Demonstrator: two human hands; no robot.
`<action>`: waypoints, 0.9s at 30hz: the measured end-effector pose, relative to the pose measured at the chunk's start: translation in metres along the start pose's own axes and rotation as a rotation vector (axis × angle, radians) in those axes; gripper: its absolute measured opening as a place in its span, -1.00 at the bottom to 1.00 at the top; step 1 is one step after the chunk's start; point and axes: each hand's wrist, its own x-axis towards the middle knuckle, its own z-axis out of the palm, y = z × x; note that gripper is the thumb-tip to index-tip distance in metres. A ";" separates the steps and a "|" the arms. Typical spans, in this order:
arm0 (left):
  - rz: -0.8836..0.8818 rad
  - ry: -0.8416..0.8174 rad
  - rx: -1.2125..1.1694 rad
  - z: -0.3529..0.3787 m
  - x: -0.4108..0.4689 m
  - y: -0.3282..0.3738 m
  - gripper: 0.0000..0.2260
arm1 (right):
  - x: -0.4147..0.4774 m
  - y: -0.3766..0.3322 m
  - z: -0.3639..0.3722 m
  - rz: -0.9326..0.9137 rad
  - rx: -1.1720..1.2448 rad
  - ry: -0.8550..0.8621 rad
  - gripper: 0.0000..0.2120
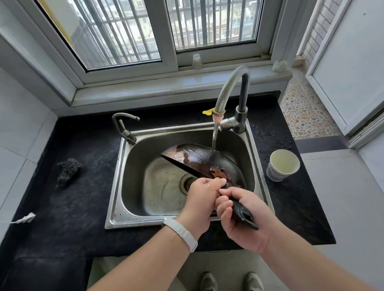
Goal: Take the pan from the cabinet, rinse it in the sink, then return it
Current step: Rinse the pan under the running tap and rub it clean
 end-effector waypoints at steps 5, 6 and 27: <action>-0.009 0.047 -0.013 -0.005 -0.009 -0.013 -0.86 | 0.001 0.007 -0.012 0.018 -0.131 0.075 -0.78; -0.015 0.057 -0.013 -0.006 -0.010 -0.016 -0.87 | 0.002 0.009 -0.014 0.023 -0.167 0.092 -0.80; 0.025 0.107 -0.341 -0.051 -0.036 -0.035 -0.95 | 0.017 0.041 0.001 0.025 -0.806 0.187 -0.83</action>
